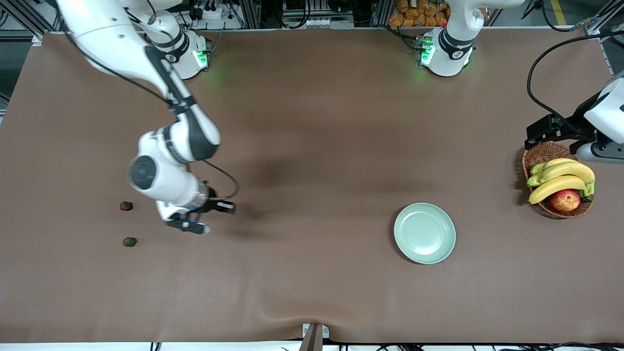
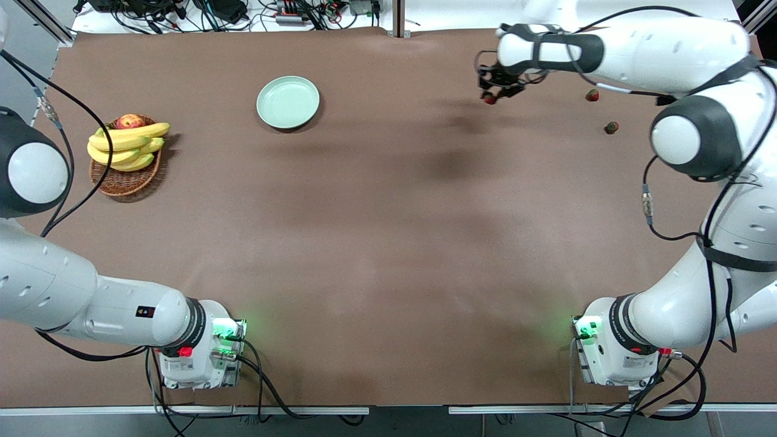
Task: Collect all strawberries into plate
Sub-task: 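Set the strawberry mid-table with the right gripper while the left gripper approaches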
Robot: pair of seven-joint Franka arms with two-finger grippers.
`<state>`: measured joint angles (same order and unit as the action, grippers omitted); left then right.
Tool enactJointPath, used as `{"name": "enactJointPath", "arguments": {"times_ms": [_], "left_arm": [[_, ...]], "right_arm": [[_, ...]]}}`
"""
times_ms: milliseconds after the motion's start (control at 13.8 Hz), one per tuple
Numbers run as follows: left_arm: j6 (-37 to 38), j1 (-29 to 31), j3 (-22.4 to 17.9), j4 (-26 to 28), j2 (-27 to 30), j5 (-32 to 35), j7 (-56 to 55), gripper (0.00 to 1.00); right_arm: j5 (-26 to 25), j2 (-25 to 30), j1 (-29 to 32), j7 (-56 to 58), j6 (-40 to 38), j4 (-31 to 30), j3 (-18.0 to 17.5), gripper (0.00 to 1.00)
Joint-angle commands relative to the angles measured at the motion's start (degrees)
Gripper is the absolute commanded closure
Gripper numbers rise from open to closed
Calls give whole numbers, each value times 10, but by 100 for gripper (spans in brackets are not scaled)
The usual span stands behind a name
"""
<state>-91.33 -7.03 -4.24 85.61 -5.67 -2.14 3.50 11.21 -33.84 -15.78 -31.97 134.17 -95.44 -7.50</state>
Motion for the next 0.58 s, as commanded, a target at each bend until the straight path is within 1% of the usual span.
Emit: {"name": "enactJointPath", "arguments": {"times_ms": [0, 218, 290, 508], "left_arm": [[7, 1, -1, -8, -7, -15, 5, 0], [7, -9, 2, -8, -23, -16, -1, 0], [7, -11, 4, -8, -29, -21, -2, 0], [6, -18, 4, -8, -51, -51, -5, 0]], "right_arm": [[7, -74, -58, -84, 19, 95, 6, 91], [7, -114, -116, -147, 120, 101, 6, 91], [7, -131, -135, -171, 146, 111, 6, 92], [3, -177, -179, -230, 156, 167, 10, 92]]}}
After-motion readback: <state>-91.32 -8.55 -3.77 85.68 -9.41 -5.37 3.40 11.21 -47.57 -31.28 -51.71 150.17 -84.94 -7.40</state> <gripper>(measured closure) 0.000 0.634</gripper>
